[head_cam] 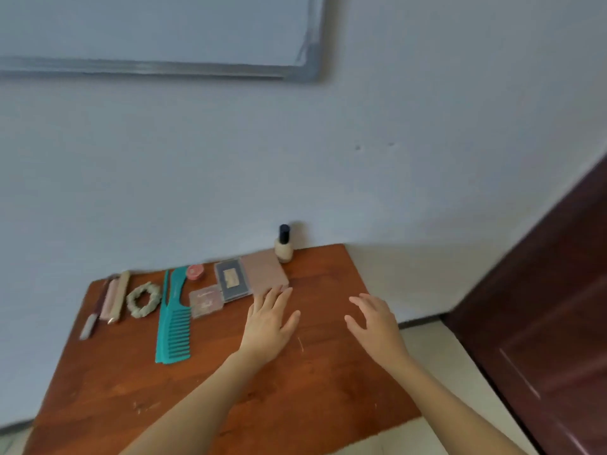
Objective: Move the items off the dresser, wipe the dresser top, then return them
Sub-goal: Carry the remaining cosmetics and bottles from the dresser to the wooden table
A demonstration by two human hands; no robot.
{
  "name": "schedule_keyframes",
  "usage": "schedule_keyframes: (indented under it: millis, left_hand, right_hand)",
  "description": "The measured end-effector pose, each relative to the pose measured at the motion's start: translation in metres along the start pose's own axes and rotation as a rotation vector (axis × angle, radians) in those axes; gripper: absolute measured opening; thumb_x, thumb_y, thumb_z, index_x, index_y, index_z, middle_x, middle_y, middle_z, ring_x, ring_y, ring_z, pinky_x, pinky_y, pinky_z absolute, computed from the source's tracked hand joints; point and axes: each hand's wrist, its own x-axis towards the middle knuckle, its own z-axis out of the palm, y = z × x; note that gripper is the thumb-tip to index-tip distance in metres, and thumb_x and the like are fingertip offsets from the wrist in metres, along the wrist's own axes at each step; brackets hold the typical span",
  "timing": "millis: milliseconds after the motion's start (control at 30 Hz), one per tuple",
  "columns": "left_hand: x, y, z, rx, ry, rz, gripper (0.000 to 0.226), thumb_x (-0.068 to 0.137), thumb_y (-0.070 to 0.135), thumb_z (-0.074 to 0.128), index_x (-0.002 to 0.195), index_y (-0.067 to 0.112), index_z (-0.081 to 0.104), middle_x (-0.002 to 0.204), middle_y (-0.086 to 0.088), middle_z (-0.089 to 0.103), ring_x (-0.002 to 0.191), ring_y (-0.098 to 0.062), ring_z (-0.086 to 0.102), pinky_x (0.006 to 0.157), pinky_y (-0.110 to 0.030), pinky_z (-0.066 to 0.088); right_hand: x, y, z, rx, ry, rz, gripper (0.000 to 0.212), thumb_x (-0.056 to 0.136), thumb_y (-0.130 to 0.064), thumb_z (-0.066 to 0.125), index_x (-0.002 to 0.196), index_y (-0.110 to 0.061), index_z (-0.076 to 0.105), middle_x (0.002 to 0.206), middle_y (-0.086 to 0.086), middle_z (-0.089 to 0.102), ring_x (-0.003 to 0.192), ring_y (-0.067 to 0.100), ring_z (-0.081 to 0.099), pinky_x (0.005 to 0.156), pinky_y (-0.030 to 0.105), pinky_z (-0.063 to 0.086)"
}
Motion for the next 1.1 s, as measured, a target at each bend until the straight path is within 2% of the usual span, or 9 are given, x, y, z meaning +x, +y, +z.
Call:
schedule_keyframes:
  millis: [167, 300, 433, 500, 600, 767, 833, 967, 1100]
  left_hand:
    - [-0.007, 0.017, 0.008, -0.065, -0.099, 0.251, 0.05, 0.096, 0.04, 0.035, 0.143, 0.025, 0.026, 0.153, 0.005, 0.019, 0.142, -0.017, 0.006, 0.115, -0.036, 0.01]
    - [-0.034, 0.019, 0.025, -0.041, -0.263, 0.387, 0.049, 0.096, 0.04, 0.034, 0.142, 0.022, 0.029, 0.153, 0.002, 0.021, 0.141, -0.02, 0.009, 0.115, -0.038, 0.013]
    - [-0.071, 0.055, 0.047, 0.011, -0.419, 0.574, 0.051, 0.096, 0.043, 0.031, 0.143, 0.021, 0.027, 0.153, 0.0, 0.019, 0.141, -0.022, 0.008, 0.115, -0.039, 0.014]
    - [-0.09, 0.085, 0.054, 0.043, -0.44, 0.7, 0.063, 0.09, 0.054, 0.022, 0.141, 0.017, 0.031, 0.151, -0.003, 0.024, 0.139, -0.024, 0.014, 0.113, -0.037, 0.017]
    - [-0.125, 0.135, 0.067, 0.059, -0.455, 0.868, 0.096, 0.065, 0.062, -0.001, 0.139, 0.012, 0.034, 0.148, -0.007, 0.03, 0.137, -0.027, 0.021, 0.112, -0.036, 0.019]
    - [-0.223, 0.217, 0.083, -0.033, -0.563, 1.102, 0.098, 0.062, 0.063, -0.001, 0.142, 0.016, 0.03, 0.152, -0.004, 0.024, 0.14, -0.023, 0.015, 0.113, -0.033, 0.011]
    - [-0.274, 0.243, 0.092, -0.092, -0.609, 1.181, 0.095, 0.063, 0.063, 0.002, 0.141, 0.017, 0.031, 0.152, -0.003, 0.024, 0.14, -0.022, 0.014, 0.113, -0.031, 0.011]
    - [-0.382, 0.286, 0.11, -0.189, -0.695, 1.32, 0.091, 0.067, 0.062, 0.009, 0.138, 0.014, 0.037, 0.149, -0.005, 0.031, 0.137, -0.024, 0.019, 0.112, -0.033, 0.016]
    - [-0.466, 0.319, 0.131, -0.246, -0.718, 1.409, 0.088, 0.07, 0.062, 0.014, 0.134, 0.01, 0.044, 0.143, -0.009, 0.039, 0.133, -0.028, 0.027, 0.111, -0.035, 0.02]
  right_hand:
    - [-0.065, 0.003, 0.004, 0.03, 0.201, 0.303, 0.044, 0.093, -0.028, 0.047, 0.135, -0.015, 0.041, 0.136, 0.002, 0.046, 0.128, 0.015, 0.037, 0.107, 0.027, 0.03]
    - [-0.14, -0.002, 0.016, -0.021, 0.323, 0.524, 0.046, 0.09, -0.027, 0.054, 0.133, -0.012, 0.044, 0.14, 0.012, 0.041, 0.132, 0.024, 0.031, 0.109, 0.035, 0.026]
    - [-0.228, -0.003, 0.001, -0.151, 0.437, 0.714, 0.057, 0.082, -0.046, 0.047, 0.129, -0.013, 0.051, 0.141, 0.017, 0.039, 0.132, 0.034, 0.033, 0.105, 0.045, 0.03]
    - [-0.271, -0.001, -0.012, -0.208, 0.483, 0.795, 0.061, 0.077, -0.046, 0.046, 0.127, -0.013, 0.053, 0.138, 0.019, 0.044, 0.13, 0.036, 0.037, 0.103, 0.048, 0.032]
    - [-0.335, 0.001, -0.033, -0.284, 0.523, 0.901, 0.056, 0.079, -0.043, 0.053, 0.126, -0.012, 0.054, 0.135, 0.019, 0.047, 0.127, 0.038, 0.041, 0.101, 0.05, 0.035]
    - [-0.451, -0.011, -0.054, -0.331, 0.674, 1.024, 0.045, 0.071, -0.043, 0.054, 0.107, -0.016, 0.061, 0.108, 0.017, 0.066, 0.097, 0.037, 0.064, 0.072, 0.047, 0.053]
    - [-0.505, -0.019, -0.062, -0.366, 0.73, 1.058, 0.04, 0.073, -0.043, 0.047, 0.103, -0.019, 0.059, 0.103, 0.014, 0.068, 0.095, 0.034, 0.066, 0.07, 0.045, 0.053]
    - [-0.624, -0.027, -0.072, -0.455, 0.759, 1.177, 0.041, 0.073, -0.042, 0.044, 0.092, -0.016, 0.07, 0.1, 0.008, 0.07, 0.105, 0.029, 0.057, 0.072, 0.043, 0.053]
    - [-0.726, -0.034, -0.09, -0.506, 0.762, 1.306, 0.042, 0.072, -0.042, 0.044, 0.088, -0.014, 0.071, 0.091, 0.008, 0.071, 0.089, 0.03, 0.068, 0.065, 0.041, 0.055]
